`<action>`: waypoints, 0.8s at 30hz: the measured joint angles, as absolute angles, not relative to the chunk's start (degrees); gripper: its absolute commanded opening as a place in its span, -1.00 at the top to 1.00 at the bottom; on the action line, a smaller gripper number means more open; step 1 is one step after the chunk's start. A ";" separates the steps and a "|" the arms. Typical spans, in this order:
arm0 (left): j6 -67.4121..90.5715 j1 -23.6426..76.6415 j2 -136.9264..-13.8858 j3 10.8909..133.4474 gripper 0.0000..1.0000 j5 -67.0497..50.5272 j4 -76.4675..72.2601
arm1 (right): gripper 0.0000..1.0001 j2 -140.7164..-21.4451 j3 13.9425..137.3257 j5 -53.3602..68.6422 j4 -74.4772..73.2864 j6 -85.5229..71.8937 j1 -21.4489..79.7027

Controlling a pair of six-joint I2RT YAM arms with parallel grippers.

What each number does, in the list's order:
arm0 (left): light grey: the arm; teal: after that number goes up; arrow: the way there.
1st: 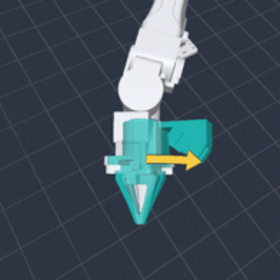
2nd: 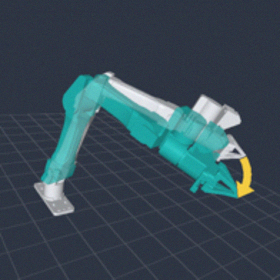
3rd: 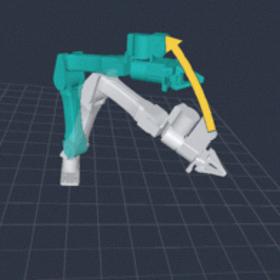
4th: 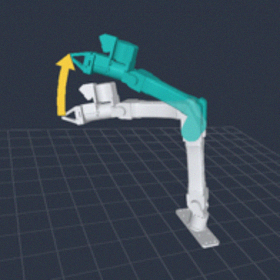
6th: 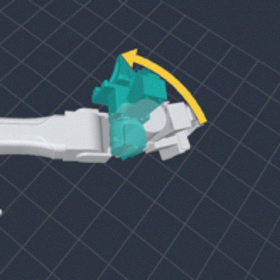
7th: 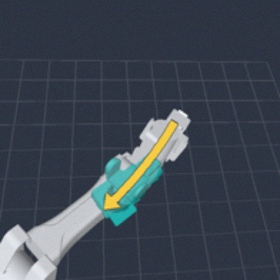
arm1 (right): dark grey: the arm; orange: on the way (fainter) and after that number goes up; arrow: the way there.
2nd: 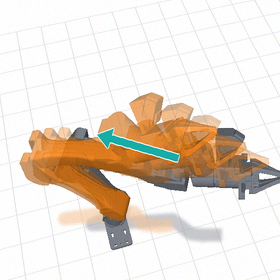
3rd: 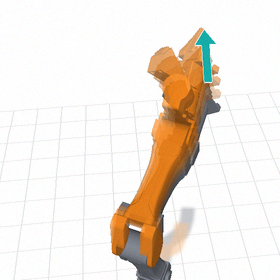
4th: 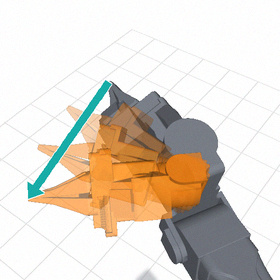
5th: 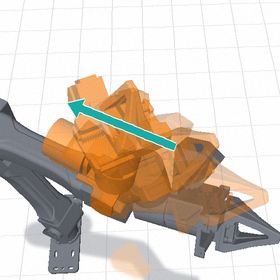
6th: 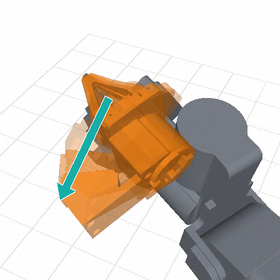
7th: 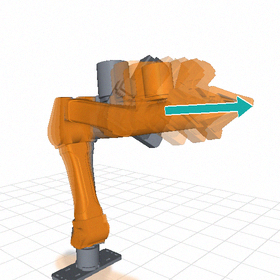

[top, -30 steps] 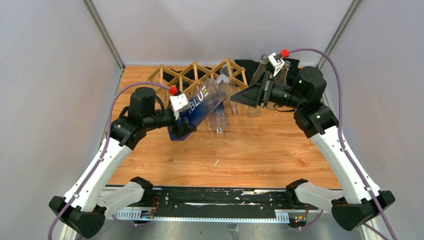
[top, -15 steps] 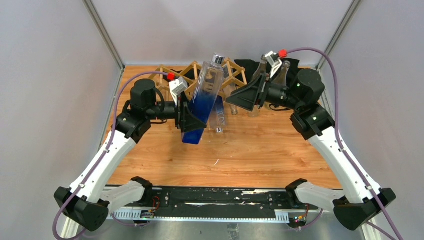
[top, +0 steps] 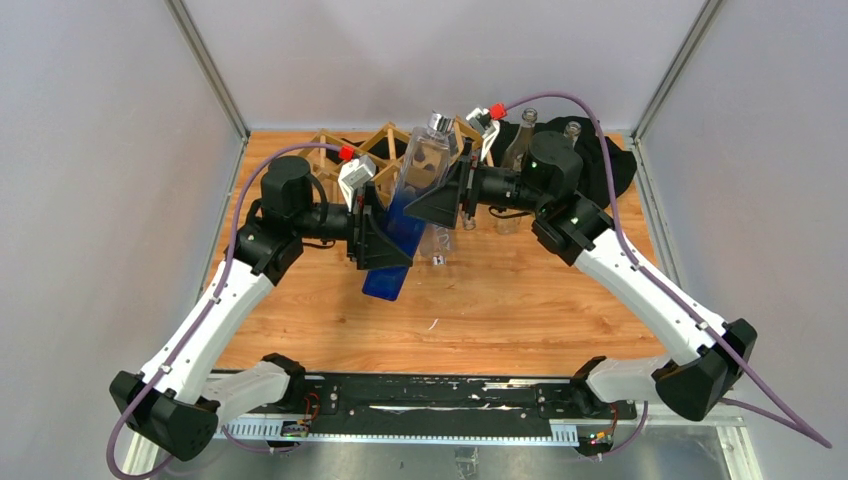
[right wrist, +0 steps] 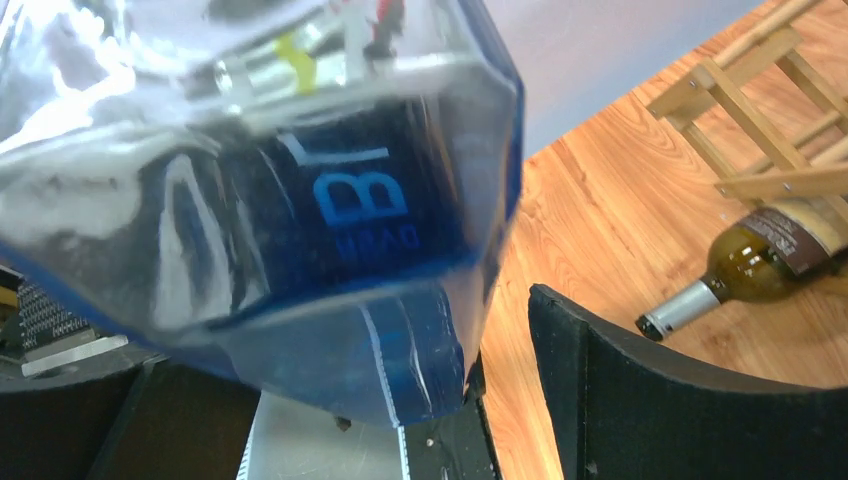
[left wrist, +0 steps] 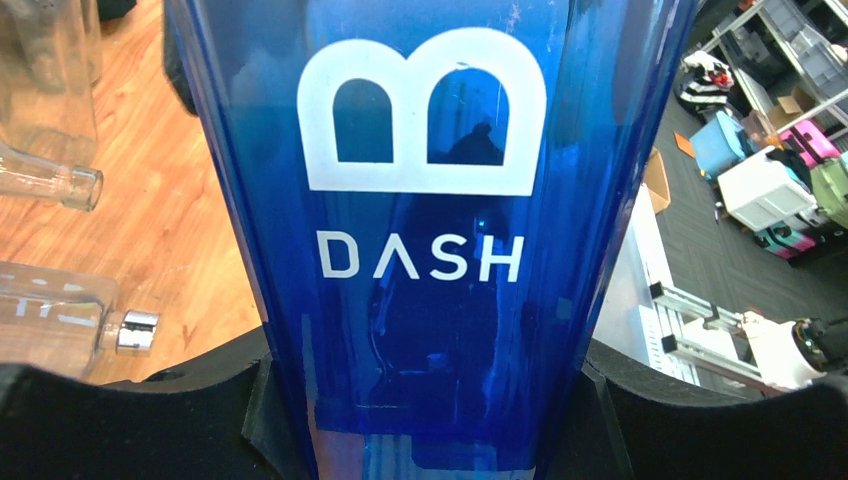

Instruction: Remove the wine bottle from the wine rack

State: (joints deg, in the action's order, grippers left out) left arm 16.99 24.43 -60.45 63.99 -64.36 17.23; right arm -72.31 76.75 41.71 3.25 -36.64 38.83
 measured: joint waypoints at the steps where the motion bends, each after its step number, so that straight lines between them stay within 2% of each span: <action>1: 16.99 24.43 -60.40 64.01 1.00 -64.58 17.26 | -0.95 -72.71 76.95 41.74 3.90 -36.60 39.20; 2: 16.99 24.43 -60.36 63.99 1.00 -64.95 17.26 | -0.94 -73.14 76.99 41.76 5.04 -36.58 39.57; 4: 16.97 24.40 -60.16 63.99 1.00 -65.41 17.34 | -0.70 -73.76 76.99 42.00 6.90 -36.67 39.94; 5: 16.95 24.38 -60.10 63.99 0.97 -65.43 17.39 | -0.49 -73.97 76.99 42.19 8.03 -36.86 40.07; 6: 16.78 24.38 -60.01 64.01 0.82 -65.47 17.63 | -0.21 -74.11 76.99 42.52 9.15 -36.99 40.16; 7: 16.58 24.34 -59.90 64.01 0.46 -65.45 18.13 | 0.09 -74.17 76.99 43.09 10.15 -37.45 40.27; 9: 16.38 24.27 -59.86 64.36 -0.44 -66.52 20.03 | 0.76 -74.19 76.95 44.01 11.44 -36.40 40.53; 10: 16.05 24.23 -59.81 64.73 -0.72 -66.41 20.95 | 0.97 -74.24 76.93 44.40 11.60 -36.10 40.56; 11: 14.59 24.18 -59.77 65.43 -0.89 -66.15 22.46 | 1.00 -74.35 76.93 44.58 11.64 -36.29 40.56; 12: 12.56 24.18 -59.77 66.46 -0.98 -65.80 24.38 | 1.00 -74.35 76.93 44.58 11.33 -36.07 40.62; 18: -2.39 24.16 -61.14 75.94 -1.00 -57.60 39.64 | 1.00 -71.16 75.40 41.25 3.77 -30.24 40.45; 24: -10.22 22.79 -61.89 81.78 -1.00 -44.25 46.04 | 1.00 -63.53 71.02 32.97 -8.88 -22.02 37.12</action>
State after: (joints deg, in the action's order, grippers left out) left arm -10.22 22.79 -61.89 81.78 -44.25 46.04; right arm -63.53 71.02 32.97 -8.88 -22.02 37.12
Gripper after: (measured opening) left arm 0.996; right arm 0.661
